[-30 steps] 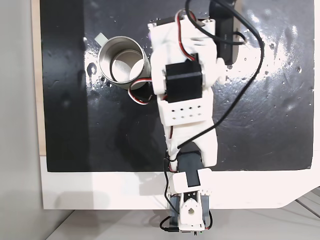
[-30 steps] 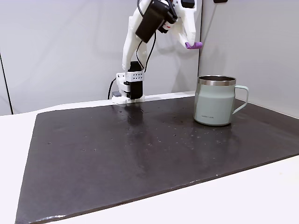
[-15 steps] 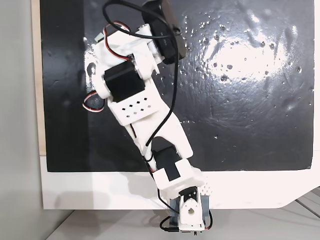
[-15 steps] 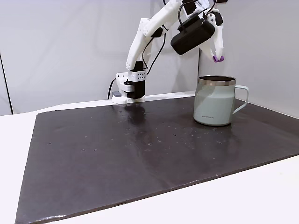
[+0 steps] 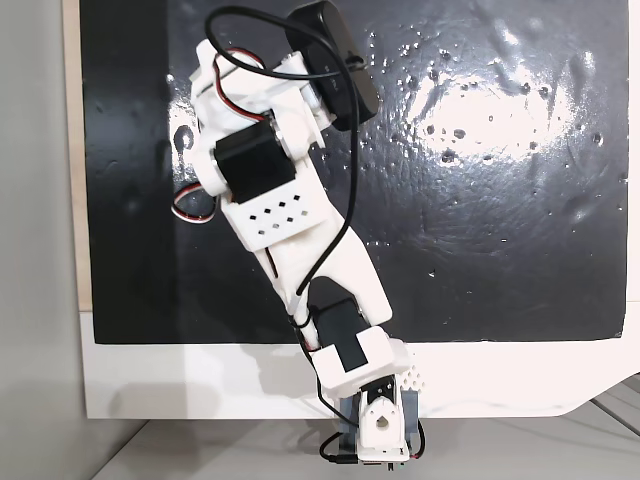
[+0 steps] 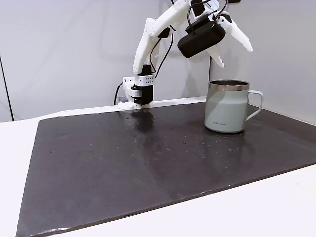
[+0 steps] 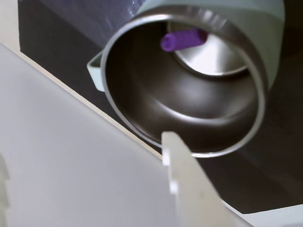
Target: Grasp a pengrip and put it in the cup.
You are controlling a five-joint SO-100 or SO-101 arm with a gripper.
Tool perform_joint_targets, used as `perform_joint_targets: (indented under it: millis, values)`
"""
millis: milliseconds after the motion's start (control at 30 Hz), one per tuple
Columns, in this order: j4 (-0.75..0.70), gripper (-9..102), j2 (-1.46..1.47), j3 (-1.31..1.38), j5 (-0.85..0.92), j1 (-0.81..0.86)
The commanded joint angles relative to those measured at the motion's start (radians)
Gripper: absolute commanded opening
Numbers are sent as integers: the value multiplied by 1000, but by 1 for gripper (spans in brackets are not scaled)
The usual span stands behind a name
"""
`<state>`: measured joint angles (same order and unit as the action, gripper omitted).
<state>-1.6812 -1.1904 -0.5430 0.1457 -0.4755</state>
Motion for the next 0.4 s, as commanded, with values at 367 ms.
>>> perform_joint_targets:
  millis: [367]
  values:
    - [-11, 32, -127, -21, 21, 9]
